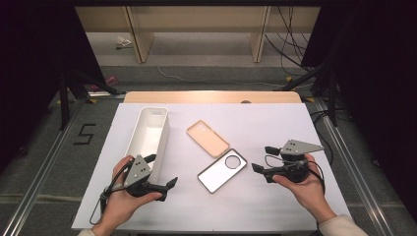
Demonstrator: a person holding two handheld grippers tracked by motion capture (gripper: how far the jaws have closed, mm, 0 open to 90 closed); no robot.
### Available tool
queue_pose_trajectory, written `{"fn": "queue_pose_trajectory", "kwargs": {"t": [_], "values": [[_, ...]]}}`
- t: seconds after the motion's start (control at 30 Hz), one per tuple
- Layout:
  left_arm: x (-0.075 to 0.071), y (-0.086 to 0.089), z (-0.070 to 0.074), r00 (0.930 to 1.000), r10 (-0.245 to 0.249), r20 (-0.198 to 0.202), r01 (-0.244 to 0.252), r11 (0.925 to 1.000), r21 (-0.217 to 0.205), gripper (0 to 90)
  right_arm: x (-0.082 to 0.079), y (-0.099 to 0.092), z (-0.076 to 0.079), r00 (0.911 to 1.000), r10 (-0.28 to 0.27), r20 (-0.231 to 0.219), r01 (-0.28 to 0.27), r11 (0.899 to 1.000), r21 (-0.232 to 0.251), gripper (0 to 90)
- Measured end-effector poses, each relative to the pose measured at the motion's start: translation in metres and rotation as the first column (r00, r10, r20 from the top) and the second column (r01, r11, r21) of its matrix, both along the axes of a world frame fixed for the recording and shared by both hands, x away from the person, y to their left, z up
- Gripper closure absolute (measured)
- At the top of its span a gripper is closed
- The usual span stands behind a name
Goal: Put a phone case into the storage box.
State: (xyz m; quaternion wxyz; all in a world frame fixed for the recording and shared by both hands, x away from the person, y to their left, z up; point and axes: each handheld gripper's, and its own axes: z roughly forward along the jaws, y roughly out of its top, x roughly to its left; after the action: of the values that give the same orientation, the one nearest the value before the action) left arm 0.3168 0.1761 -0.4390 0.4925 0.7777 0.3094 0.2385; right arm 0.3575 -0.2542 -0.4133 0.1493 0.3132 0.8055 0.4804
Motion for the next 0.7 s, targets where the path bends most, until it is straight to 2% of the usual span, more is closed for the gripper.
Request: {"fn": "queue_pose_trajectory", "kwargs": {"t": [0.27,0.33,0.37,0.4,0.47,0.5,0.57,0.63,0.67,0.7], "values": [[0.000,0.000,-0.001,1.0000,0.000,-0.002,0.000,1.0000,-0.002,0.7,0.001,0.001,-0.001,0.9999,-0.007,-0.009,0.007,1.000,-0.004,22.2],[0.000,0.000,0.000,1.0000,0.000,-0.002,0.000,1.0000,-0.001,0.7,0.002,0.002,0.000,0.9999,-0.003,-0.013,0.003,1.000,-0.005,31.9],[0.000,0.000,-0.001,1.0000,0.000,-0.004,0.000,1.0000,-0.001,0.8,0.001,0.004,0.000,0.9998,0.001,-0.018,-0.001,1.000,-0.010,41.4],[0.000,-0.001,-0.001,1.0000,-0.002,-0.004,0.002,1.0000,0.001,0.8,0.001,0.008,0.001,0.9993,0.025,-0.027,-0.026,1.000,-0.017,58.5],[0.000,-0.001,-0.001,1.0000,-0.002,-0.005,0.002,1.0000,-0.001,0.9,0.001,0.018,0.001,0.9982,0.049,-0.035,-0.051,0.998,-0.032,72.0],[0.000,-0.001,-0.001,1.0000,-0.002,-0.004,0.002,1.0000,-0.002,0.9,0.001,0.018,0.001,0.9982,0.049,-0.035,-0.051,0.998,-0.032,72.0],[0.001,-0.001,0.000,1.0000,-0.002,-0.002,0.002,1.0000,-0.002,0.9,0.001,0.030,0.000,0.9956,0.078,-0.053,-0.081,0.995,-0.063,81.2],[0.001,-0.001,0.000,1.0000,-0.003,-0.003,0.003,1.0000,-0.001,1.0,0.001,0.043,-0.002,0.9897,0.114,-0.087,-0.121,0.989,-0.088,88.4],[0.000,-0.001,-0.001,1.0000,-0.002,-0.004,0.002,1.0000,-0.003,1.0,0.001,0.059,-0.007,0.9807,0.145,-0.131,-0.161,0.979,-0.123,90.0],[0.000,-0.001,-0.001,1.0000,-0.003,-0.004,0.003,1.0000,-0.004,1.0,0.001,0.059,-0.007,0.9807,0.145,-0.131,-0.161,0.979,-0.123,90.0]]}}
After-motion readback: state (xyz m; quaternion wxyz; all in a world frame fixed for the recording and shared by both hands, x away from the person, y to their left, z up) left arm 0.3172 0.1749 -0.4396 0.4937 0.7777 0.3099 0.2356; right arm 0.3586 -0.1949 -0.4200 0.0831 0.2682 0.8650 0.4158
